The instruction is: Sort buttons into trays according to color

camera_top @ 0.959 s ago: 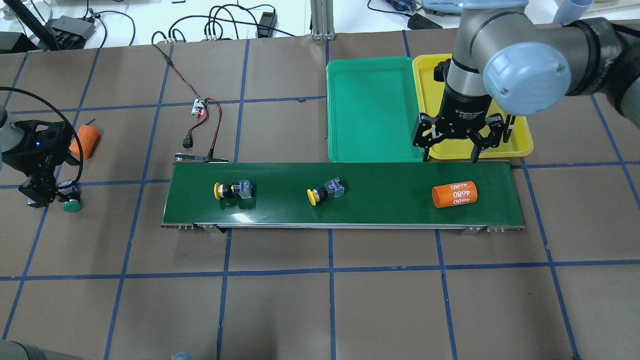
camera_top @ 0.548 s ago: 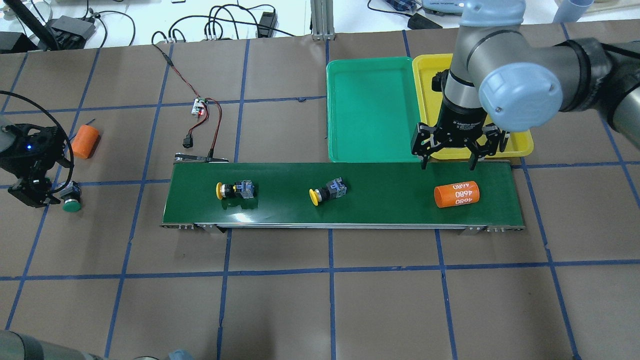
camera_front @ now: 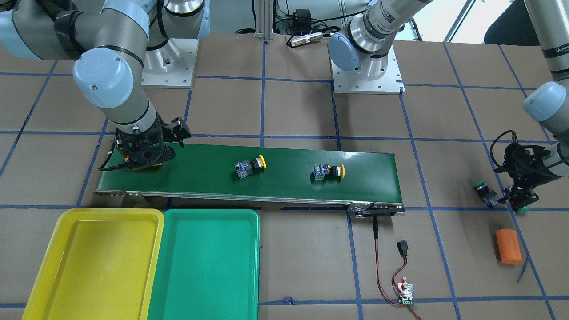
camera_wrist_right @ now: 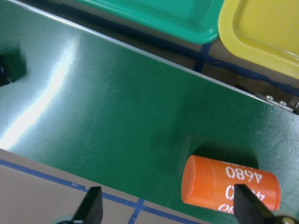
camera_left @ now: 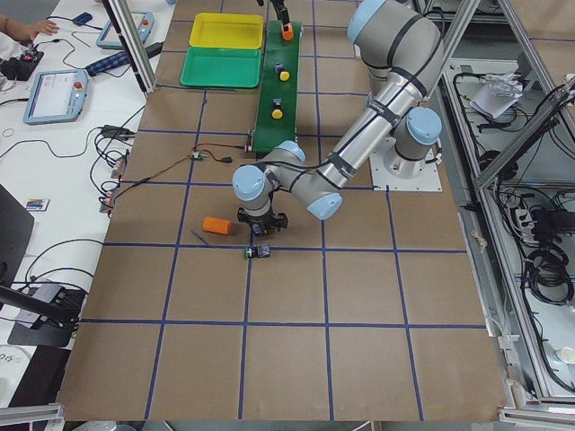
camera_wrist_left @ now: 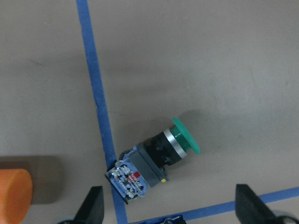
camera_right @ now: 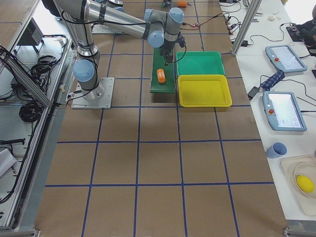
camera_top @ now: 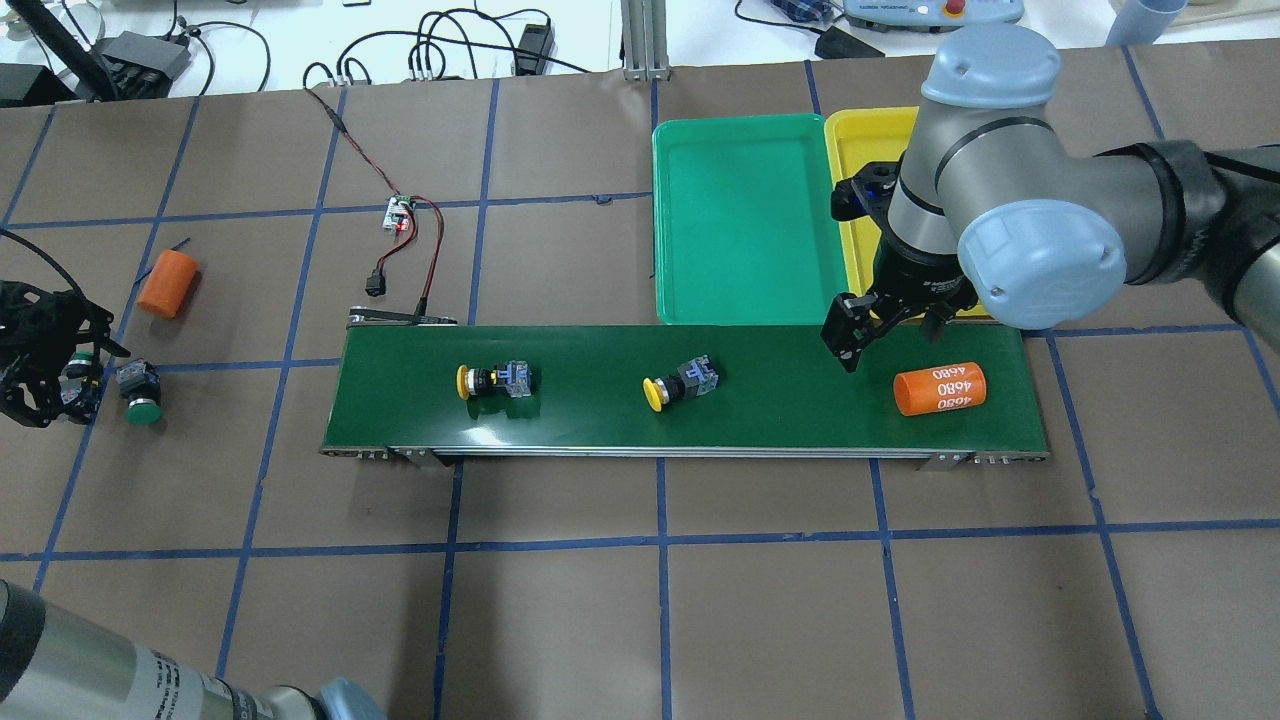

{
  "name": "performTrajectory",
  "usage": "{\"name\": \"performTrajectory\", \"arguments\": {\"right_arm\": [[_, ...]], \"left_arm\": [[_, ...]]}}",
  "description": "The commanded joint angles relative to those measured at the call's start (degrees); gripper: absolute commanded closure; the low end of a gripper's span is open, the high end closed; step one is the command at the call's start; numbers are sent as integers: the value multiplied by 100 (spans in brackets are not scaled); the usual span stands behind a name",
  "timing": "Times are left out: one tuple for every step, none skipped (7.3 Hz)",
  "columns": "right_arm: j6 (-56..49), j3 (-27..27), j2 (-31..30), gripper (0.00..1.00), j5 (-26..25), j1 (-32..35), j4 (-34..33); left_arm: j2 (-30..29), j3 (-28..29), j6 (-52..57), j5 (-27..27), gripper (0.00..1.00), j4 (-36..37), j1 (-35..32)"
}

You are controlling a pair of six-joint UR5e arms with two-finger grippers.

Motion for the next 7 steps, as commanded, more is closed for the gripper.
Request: {"name": "performTrajectory", "arguments": {"right_arm": [[-1438,33,3,2,-58,2,-93],[-2357,190,3,2,-75,-15,-363],[-2766,444,-31,2,-119,-24,-905],[-3484,856,-136,3,-215,-50,-1519],[-4265,1208,-242,4,-216,-68,-2100],[-5048,1420,-278,4,-181,-68,-2393],[-5551,1501,-278,4,-172,-77,-2535]], "left_arm": [[-37,-21,18,-61,0,-18,-132],[-20,-21,27,-70,0,-27,-202],[-89,14,70,-79,0,8,-211],[-107,-3,88,-79,0,-1,-194],[-108,-3,97,-79,0,-1,-177],[-134,23,88,-79,0,8,-220],[-186,23,71,-183,0,17,-229]]}}
